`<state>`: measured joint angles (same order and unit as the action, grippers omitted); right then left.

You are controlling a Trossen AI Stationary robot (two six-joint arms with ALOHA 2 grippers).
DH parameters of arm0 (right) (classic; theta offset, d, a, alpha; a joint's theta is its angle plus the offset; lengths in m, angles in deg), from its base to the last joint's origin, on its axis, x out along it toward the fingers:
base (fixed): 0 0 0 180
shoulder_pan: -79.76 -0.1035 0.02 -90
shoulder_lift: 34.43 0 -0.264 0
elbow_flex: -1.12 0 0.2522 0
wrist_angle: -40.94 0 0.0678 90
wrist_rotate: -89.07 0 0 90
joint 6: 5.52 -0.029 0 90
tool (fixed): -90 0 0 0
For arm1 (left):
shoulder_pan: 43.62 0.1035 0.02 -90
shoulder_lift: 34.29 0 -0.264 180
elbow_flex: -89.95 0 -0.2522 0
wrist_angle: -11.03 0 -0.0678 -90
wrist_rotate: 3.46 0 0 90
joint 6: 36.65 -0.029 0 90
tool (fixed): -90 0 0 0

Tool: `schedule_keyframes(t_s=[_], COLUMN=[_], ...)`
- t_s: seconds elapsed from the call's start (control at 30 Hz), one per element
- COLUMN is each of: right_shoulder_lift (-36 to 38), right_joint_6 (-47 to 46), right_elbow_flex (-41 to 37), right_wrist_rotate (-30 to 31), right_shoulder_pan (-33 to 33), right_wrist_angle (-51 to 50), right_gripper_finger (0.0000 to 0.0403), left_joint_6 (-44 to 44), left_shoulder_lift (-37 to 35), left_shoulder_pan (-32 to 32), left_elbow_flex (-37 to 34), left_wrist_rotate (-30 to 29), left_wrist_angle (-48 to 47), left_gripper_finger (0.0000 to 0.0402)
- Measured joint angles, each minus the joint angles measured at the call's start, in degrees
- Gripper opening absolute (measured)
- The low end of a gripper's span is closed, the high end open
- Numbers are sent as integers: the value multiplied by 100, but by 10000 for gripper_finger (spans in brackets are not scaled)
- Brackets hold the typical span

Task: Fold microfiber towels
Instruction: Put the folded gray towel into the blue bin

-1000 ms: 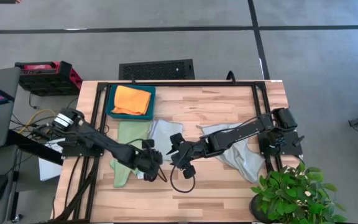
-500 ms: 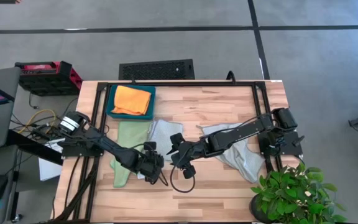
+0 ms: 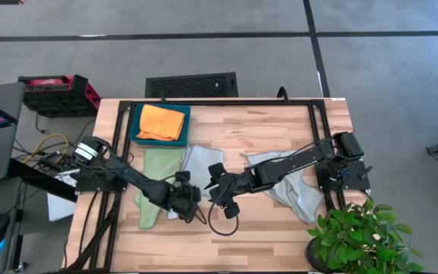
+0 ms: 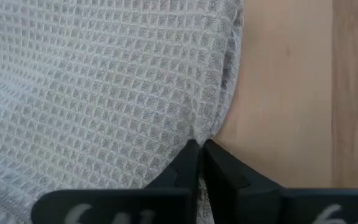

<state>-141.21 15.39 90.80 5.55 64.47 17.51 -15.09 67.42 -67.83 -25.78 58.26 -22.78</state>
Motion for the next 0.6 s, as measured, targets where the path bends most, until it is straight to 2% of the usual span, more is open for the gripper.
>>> schedule_keyframes(t_s=[0.23,0.43,0.6], right_shoulder_lift=[0,84,319], right_joint_6=[0,2,-7], right_elbow_flex=[0,-2,11], right_wrist_rotate=[24,661,926], right_shoulder_pan=[4,4,4], right_wrist_angle=[-192,-630,-967], right_gripper_finger=[230,230,230], left_joint_6=[-66,-14,372], left_shoulder_lift=[-55,-97,-120], left_shoulder_pan=[-2,58,296], left_elbow_flex=[575,1482,2097], left_wrist_rotate=[278,253,285], left_wrist_angle=[-510,-2079,-2734], left_gripper_finger=[2,1,1])
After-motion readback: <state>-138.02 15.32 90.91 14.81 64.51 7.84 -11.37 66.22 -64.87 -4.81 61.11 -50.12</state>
